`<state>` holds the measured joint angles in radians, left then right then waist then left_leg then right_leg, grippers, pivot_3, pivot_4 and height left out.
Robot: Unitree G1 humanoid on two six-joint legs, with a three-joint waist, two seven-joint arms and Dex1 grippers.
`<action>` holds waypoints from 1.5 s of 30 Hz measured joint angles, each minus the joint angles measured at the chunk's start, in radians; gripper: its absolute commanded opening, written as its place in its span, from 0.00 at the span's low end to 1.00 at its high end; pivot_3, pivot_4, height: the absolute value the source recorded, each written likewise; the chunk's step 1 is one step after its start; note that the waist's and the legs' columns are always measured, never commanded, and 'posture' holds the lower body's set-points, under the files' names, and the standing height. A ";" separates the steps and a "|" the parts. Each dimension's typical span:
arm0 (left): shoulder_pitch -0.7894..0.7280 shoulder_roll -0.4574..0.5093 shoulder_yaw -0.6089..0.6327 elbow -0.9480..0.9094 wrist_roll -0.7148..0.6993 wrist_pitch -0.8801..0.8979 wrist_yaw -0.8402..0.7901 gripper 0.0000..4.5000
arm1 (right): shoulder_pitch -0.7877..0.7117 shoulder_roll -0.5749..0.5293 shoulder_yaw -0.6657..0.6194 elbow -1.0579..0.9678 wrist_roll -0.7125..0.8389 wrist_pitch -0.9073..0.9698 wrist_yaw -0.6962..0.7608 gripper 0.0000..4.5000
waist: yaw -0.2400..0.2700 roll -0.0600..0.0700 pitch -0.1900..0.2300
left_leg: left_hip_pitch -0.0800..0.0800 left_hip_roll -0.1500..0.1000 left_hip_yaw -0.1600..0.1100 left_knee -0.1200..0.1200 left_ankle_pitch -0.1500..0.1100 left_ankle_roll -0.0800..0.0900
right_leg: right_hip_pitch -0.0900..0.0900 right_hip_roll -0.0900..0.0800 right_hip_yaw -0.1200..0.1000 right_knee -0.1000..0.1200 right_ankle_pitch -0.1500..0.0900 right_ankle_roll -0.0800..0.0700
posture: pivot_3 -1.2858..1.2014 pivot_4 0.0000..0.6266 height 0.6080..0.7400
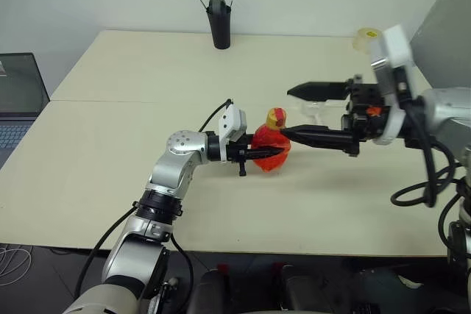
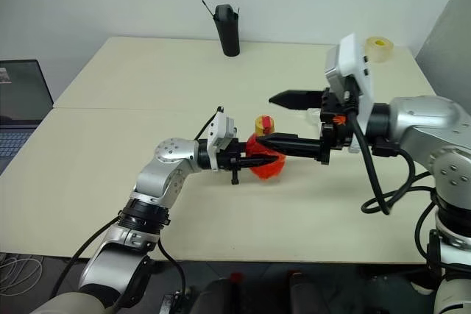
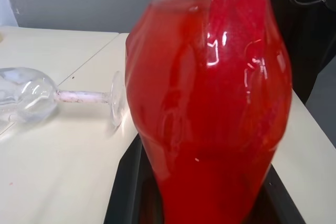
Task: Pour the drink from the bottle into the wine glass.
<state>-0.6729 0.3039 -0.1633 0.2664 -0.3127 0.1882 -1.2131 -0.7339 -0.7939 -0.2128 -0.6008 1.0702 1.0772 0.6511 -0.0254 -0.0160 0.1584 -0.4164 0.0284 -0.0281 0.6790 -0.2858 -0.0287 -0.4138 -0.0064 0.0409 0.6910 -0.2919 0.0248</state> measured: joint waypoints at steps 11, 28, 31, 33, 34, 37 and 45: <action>-0.001 -0.031 -0.007 0.016 0.000 0.000 -0.030 0.17 | 0.171 0.129 0.013 -0.162 0.132 0.059 -0.556 1.00 | -0.006 0.000 0.000 | 0.001 0.000 0.000 0.000 0.000 0.000 | 0.001 0.002 0.001 0.000 0.000 0.000 | 0.52 0.24 1.00; -0.001 -0.023 -0.028 -0.038 0.000 0.015 -0.060 0.17 | 0.105 0.133 0.246 0.079 -0.156 -0.147 -0.235 1.00 | -0.005 0.000 0.000 | 0.002 -0.001 0.000 0.000 0.000 0.000 | 0.001 0.002 0.000 0.000 0.000 0.000 | 0.52 0.24 1.00; 0.000 -0.018 -0.028 -0.050 0.000 0.025 -0.061 0.17 | 0.086 0.133 0.257 0.133 -0.202 -0.182 -0.158 1.00 | -0.004 0.000 0.000 | 0.001 -0.001 0.000 0.000 0.000 0.000 | 0.001 0.002 0.000 -0.001 0.000 0.000 | 0.52 0.24 1.00; 0.001 -0.013 -0.028 -0.052 0.000 0.028 -0.059 0.17 | 0.085 0.133 0.268 0.158 -0.228 -0.199 -0.113 1.00 | -0.004 0.000 0.000 | 0.001 -0.001 0.000 0.000 0.000 0.000 | 0.001 0.002 0.000 -0.001 0.000 0.000 | 0.52 0.24 1.00; 0.002 -0.012 -0.028 -0.052 0.000 0.028 -0.059 0.17 | 0.085 0.133 0.268 0.167 -0.233 -0.201 -0.099 1.00 | -0.004 0.000 0.000 | 0.001 -0.001 0.000 0.000 0.000 0.000 | 0.001 0.002 0.000 -0.001 0.000 0.000 | 0.52 0.24 1.00; 0.005 -0.012 -0.028 -0.056 0.000 0.030 -0.055 0.17 | 0.084 0.126 0.266 0.176 -0.246 -0.206 -0.064 1.00 | -0.004 0.000 0.000 | 0.001 0.000 0.000 0.000 0.000 0.000 | 0.001 0.002 0.000 -0.001 0.000 0.000 | 0.52 0.24 1.00; 0.006 -0.010 -0.028 -0.059 0.000 0.043 -0.041 0.17 | 0.142 0.050 0.181 0.145 -0.225 -0.194 -0.017 1.00 | -0.003 0.000 0.000 | 0.001 0.000 0.000 0.000 0.000 0.000 | 0.001 0.001 0.000 -0.001 0.000 0.000 | 0.52 0.24 1.00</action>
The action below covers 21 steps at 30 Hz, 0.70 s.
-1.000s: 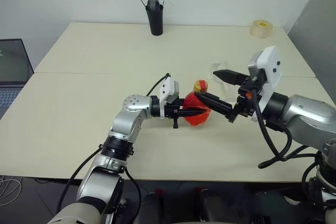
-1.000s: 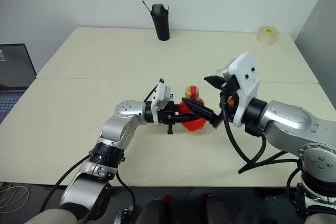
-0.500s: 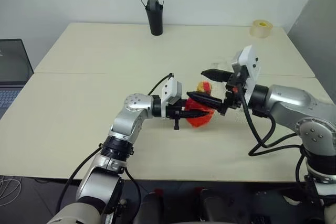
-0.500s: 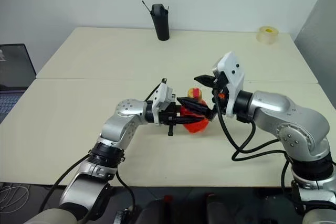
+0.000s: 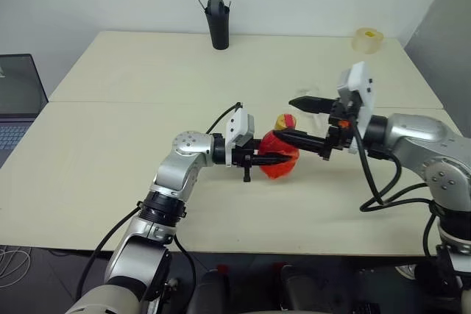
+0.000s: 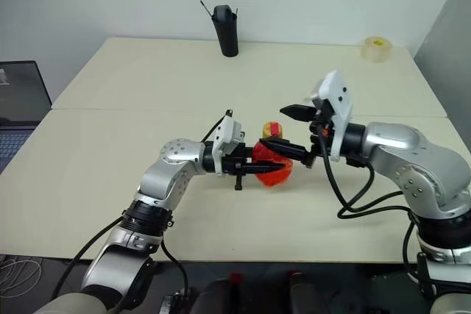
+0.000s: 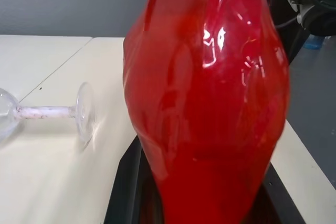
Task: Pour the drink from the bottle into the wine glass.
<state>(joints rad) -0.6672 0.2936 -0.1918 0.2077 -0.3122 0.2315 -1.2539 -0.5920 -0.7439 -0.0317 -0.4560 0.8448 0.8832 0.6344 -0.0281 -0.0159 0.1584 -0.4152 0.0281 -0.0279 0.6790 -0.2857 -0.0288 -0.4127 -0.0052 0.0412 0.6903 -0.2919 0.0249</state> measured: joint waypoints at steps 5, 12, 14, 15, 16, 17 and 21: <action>-0.001 0.003 0.001 0.003 0.000 -0.003 -0.007 0.17 | 0.104 -0.089 -0.162 -0.022 0.032 0.037 -0.004 1.00 | 0.003 0.000 0.000 | 0.000 0.000 0.000 0.000 0.000 0.000 | 0.000 0.000 0.000 0.000 0.000 0.000 | 0.52 0.24 1.00; -0.010 -0.012 0.000 0.026 0.000 -0.019 -0.023 0.17 | 0.120 -0.081 -0.181 -0.133 0.159 0.099 -0.026 1.00 | -0.005 0.000 0.000 | 0.002 -0.001 0.002 0.000 0.000 0.000 | 0.000 0.002 0.002 0.001 0.000 0.000 | 0.52 0.24 1.00; -0.013 -0.013 0.000 0.033 0.000 -0.022 -0.023 0.17 | 0.073 -0.045 -0.143 -0.141 0.174 0.107 -0.050 1.00 | -0.005 0.000 0.000 | 0.002 -0.001 0.002 0.000 0.000 0.000 | 0.000 0.002 0.002 0.001 0.000 0.000 | 0.52 0.24 1.00; -0.014 -0.015 0.000 0.034 0.000 -0.023 -0.023 0.17 | 0.052 -0.028 -0.126 -0.141 0.174 0.107 -0.062 1.00 | -0.004 0.000 0.000 | 0.002 -0.001 0.001 0.000 0.000 0.000 | 0.000 0.002 0.001 0.001 0.000 0.000 | 0.52 0.24 1.00; -0.013 -0.013 0.001 0.036 0.000 -0.024 -0.023 0.17 | 0.035 -0.015 -0.108 -0.135 0.168 0.107 -0.077 1.00 | -0.002 0.000 0.000 | 0.002 -0.001 0.001 0.000 0.000 0.000 | 0.000 0.002 0.001 0.001 0.000 0.000 | 0.52 0.24 1.00; -0.014 -0.013 0.001 0.038 0.000 -0.024 -0.023 0.17 | 0.016 0.001 -0.094 -0.125 0.160 0.107 -0.092 1.00 | -0.001 0.000 0.000 | 0.001 -0.001 0.001 0.000 0.000 0.000 | 0.000 0.001 0.001 0.000 0.000 0.000 | 0.52 0.24 1.00; -0.013 -0.013 0.001 0.039 0.001 -0.026 -0.022 0.17 | -0.049 0.059 -0.046 -0.079 0.149 0.107 -0.124 1.00 | -0.001 0.000 0.000 | 0.001 0.000 0.000 0.000 0.000 0.000 | 0.000 0.000 0.001 0.001 0.000 0.000 | 0.52 0.24 1.00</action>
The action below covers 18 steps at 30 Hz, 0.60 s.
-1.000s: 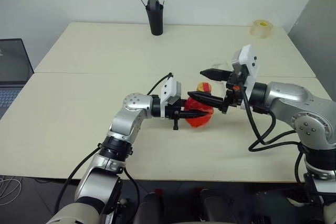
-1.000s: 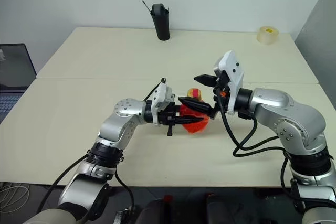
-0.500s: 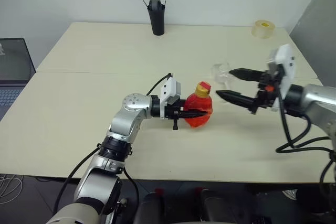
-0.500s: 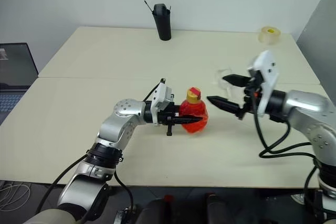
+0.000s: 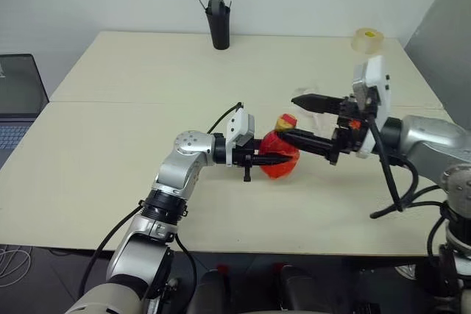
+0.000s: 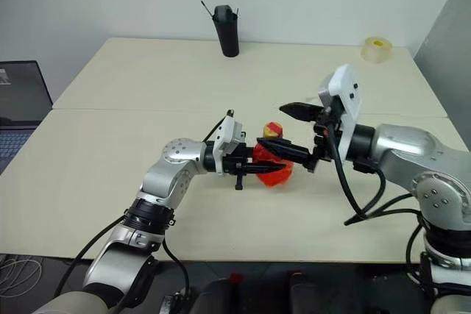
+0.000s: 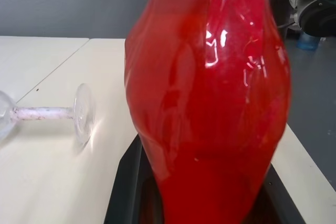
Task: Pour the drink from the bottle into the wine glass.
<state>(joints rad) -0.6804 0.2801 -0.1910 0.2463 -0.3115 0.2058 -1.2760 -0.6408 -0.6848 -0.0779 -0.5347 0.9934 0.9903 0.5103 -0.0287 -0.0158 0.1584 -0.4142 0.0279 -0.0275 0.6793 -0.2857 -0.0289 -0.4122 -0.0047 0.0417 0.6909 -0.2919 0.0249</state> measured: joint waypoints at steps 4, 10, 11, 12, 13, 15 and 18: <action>0.001 0.000 0.000 -0.001 0.000 0.000 0.004 0.17 | -0.033 0.033 0.049 0.054 -0.033 0.000 0.003 1.00 | 0.000 0.000 0.000 | 0.000 0.000 0.000 0.000 0.000 0.000 | 0.000 0.000 0.000 0.000 0.000 0.000 | 0.52 0.24 1.00; 0.002 0.001 0.000 -0.001 0.000 0.000 0.017 0.17 | -0.067 0.062 0.082 0.119 -0.090 -0.007 0.023 1.00 | 0.000 0.000 0.000 | 0.000 0.000 0.000 0.000 0.000 0.000 | 0.000 0.000 0.000 0.000 0.000 0.000 | 0.52 0.24 1.00; 0.002 0.001 0.000 -0.001 0.000 0.000 0.019 0.17 | -0.068 0.064 0.084 0.129 -0.101 -0.010 0.027 1.00 | 0.000 0.000 0.000 | 0.000 0.000 0.000 0.000 0.000 0.000 | 0.000 0.000 0.000 0.000 0.000 0.000 | 0.52 0.24 1.00; 0.002 0.002 0.000 -0.001 0.000 0.000 0.020 0.17 | -0.070 0.064 0.084 0.137 -0.109 -0.013 0.032 1.00 | 0.000 0.000 0.000 | 0.000 0.000 0.000 0.000 0.000 0.000 | 0.000 0.000 0.000 0.000 0.000 0.000 | 0.52 0.24 1.00; 0.003 0.002 0.000 -0.001 0.000 0.000 0.021 0.17 | -0.071 0.064 0.083 0.145 -0.114 -0.016 0.036 1.00 | 0.000 0.000 0.000 | 0.000 0.000 0.000 0.000 0.000 0.000 | 0.000 0.000 0.000 0.000 0.000 0.000 | 0.52 0.24 1.00; 0.005 0.002 0.000 -0.003 0.000 0.000 0.022 0.17 | -0.070 0.061 0.083 0.152 -0.124 -0.018 0.043 1.00 | 0.000 0.000 0.000 | 0.000 0.000 0.000 0.000 0.000 0.000 | 0.000 0.000 0.000 0.000 0.000 0.000 | 0.52 0.24 1.00; 0.008 0.001 0.000 -0.002 0.001 0.003 0.025 0.17 | -0.054 0.033 0.071 0.149 -0.129 -0.020 0.065 1.00 | 0.000 0.000 0.000 | 0.000 0.000 0.000 0.000 0.000 0.000 | 0.000 0.000 0.000 0.000 0.000 0.000 | 0.52 0.24 1.00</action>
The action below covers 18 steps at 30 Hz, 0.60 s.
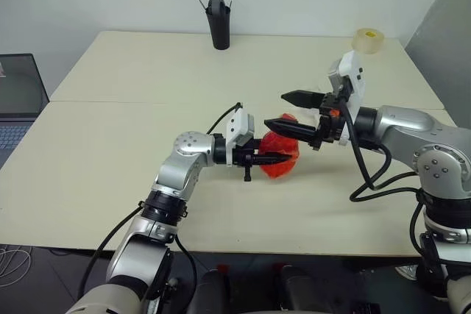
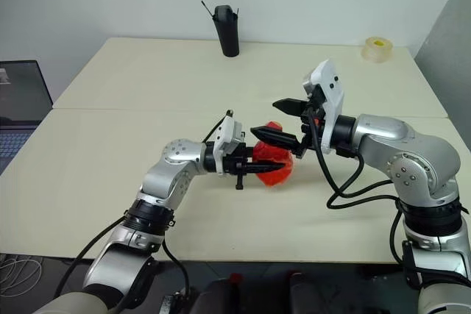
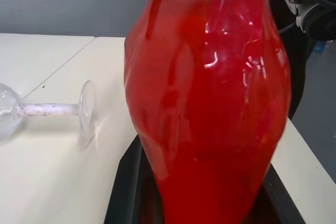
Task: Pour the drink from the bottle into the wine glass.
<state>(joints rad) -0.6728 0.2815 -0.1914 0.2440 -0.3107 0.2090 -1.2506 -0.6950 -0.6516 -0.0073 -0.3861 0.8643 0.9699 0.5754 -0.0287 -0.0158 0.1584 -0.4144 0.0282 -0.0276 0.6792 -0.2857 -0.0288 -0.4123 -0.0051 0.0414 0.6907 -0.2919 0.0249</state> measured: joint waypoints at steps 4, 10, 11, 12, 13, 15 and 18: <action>0.002 0.001 0.000 0.002 0.004 0.002 0.006 0.17 | 0.066 -0.072 -0.061 -0.044 0.024 0.007 0.033 1.00 | 0.002 0.000 0.000 | -0.001 0.000 0.000 0.000 0.000 0.000 | 0.000 0.000 0.000 0.000 0.000 0.000 | 0.52 0.24 1.00; 0.002 0.006 0.001 0.001 0.002 -0.003 -0.004 0.17 | 0.225 -0.215 -0.247 -0.085 0.100 0.074 0.054 1.00 | 0.004 0.000 0.000 | 0.000 -0.001 0.000 0.000 0.000 0.000 | 0.000 0.000 0.000 0.000 0.000 0.000 | 0.52 0.24 1.00; 0.002 0.005 0.001 0.001 0.002 -0.003 -0.004 0.17 | 0.236 -0.223 -0.266 -0.099 0.121 0.082 0.057 1.00 | 0.002 0.000 0.000 | 0.000 -0.001 0.001 0.000 0.000 0.000 | 0.000 0.000 0.000 0.000 0.000 0.000 | 0.52 0.24 1.00; 0.002 0.002 0.001 0.001 0.002 -0.003 -0.004 0.17 | 0.239 -0.227 -0.278 -0.115 0.145 0.089 0.057 1.00 | -0.002 0.000 0.000 | 0.001 -0.001 0.001 0.000 0.000 0.000 | 0.000 0.001 0.001 0.000 0.000 0.000 | 0.52 0.24 1.00; 0.002 -0.001 0.001 0.001 0.002 -0.003 -0.005 0.17 | 0.236 -0.226 -0.281 -0.128 0.163 0.091 0.056 1.00 | -0.004 0.000 0.000 | 0.001 -0.001 0.002 0.000 0.000 0.000 | 0.000 0.002 0.002 0.001 0.000 0.000 | 0.52 0.24 1.00; 0.001 -0.003 0.000 0.001 0.002 -0.005 -0.005 0.17 | 0.205 -0.215 -0.261 -0.154 0.191 0.101 0.047 1.00 | -0.007 0.000 0.000 | 0.002 -0.001 0.002 0.000 0.000 0.000 | 0.000 0.003 0.002 0.001 0.000 0.000 | 0.52 0.24 1.00; -0.001 -0.002 0.000 0.002 0.002 -0.010 -0.006 0.17 | 0.134 -0.158 -0.188 -0.180 0.218 0.111 0.004 1.00 | -0.006 0.000 0.000 | 0.003 -0.001 0.002 0.000 0.000 0.000 | 0.001 0.003 0.002 0.001 0.000 0.000 | 0.52 0.24 1.00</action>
<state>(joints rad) -0.6736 0.2791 -0.1911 0.2461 -0.3084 0.1987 -1.2564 -0.5612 -0.8093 -0.1953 -0.5660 1.0819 1.0807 0.5795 -0.0343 -0.0157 0.1583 -0.4118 0.0274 -0.0260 0.6788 -0.2859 -0.0285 -0.4115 -0.0022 0.0436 0.6922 -0.2919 0.0248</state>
